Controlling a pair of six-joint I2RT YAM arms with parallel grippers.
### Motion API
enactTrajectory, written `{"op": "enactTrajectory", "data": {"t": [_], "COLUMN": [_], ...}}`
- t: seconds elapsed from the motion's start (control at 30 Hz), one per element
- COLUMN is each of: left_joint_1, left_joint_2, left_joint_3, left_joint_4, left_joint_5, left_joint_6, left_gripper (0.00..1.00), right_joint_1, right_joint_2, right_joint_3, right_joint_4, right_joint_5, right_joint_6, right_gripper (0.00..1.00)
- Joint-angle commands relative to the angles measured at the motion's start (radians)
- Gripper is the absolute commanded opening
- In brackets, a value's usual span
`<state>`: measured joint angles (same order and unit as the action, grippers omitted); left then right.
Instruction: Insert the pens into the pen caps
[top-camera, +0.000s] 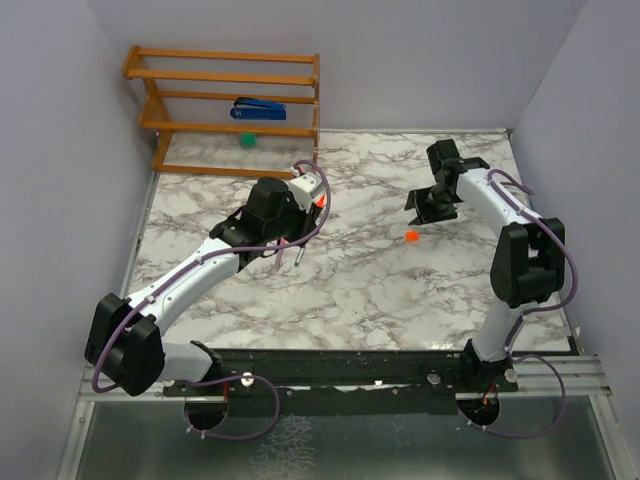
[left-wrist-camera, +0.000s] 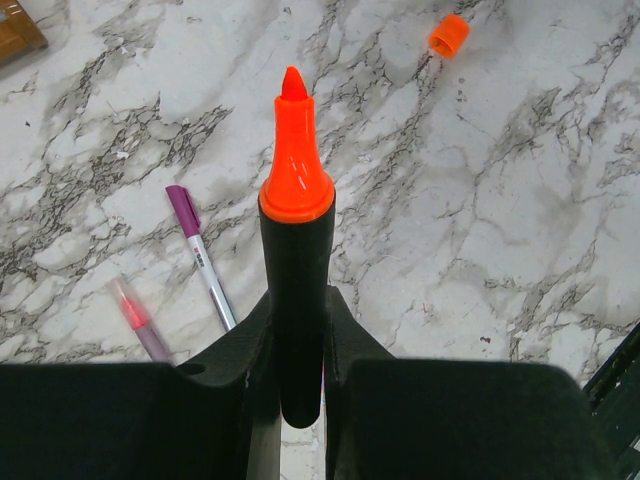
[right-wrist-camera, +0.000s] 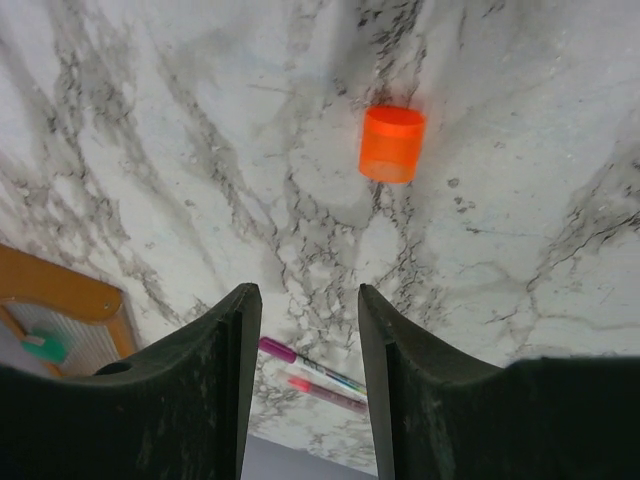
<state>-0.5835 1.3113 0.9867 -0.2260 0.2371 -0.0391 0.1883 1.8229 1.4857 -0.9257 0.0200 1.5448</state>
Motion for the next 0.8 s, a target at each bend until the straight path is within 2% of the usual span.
{"op": "enactTrajectory", "data": {"t": [0.0, 0.33, 0.47, 0.77], "left_joint_1": [0.005, 0.008, 0.011, 0.016], "left_joint_2": [-0.010, 0.015, 0.029, 0.052], "left_joint_3": [0.010, 0.012, 0.012, 0.012], "left_joint_4": [-0.006, -0.005, -0.006, -0.007], "left_joint_5": [-0.014, -0.019, -0.019, -0.028], "left_joint_6": [0.017, 0.016, 0.016, 0.019], "left_gripper": [0.00, 0.00, 0.00, 0.00], "right_joint_1": [-0.047, -0.084, -0.084, -0.085], "right_joint_2": [0.000, 0.110, 0.157, 0.185], "right_joint_3": [-0.083, -0.016, 0.013, -0.009], "right_joint_4": [0.005, 0.019, 0.011, -0.001], "right_joint_5": [-0.065, -0.101, -0.139, -0.177], "right_joint_6": [-0.008, -0.077, -0.109, -0.121], "right_gripper": [0.48, 0.48, 0.52, 0.53]}}
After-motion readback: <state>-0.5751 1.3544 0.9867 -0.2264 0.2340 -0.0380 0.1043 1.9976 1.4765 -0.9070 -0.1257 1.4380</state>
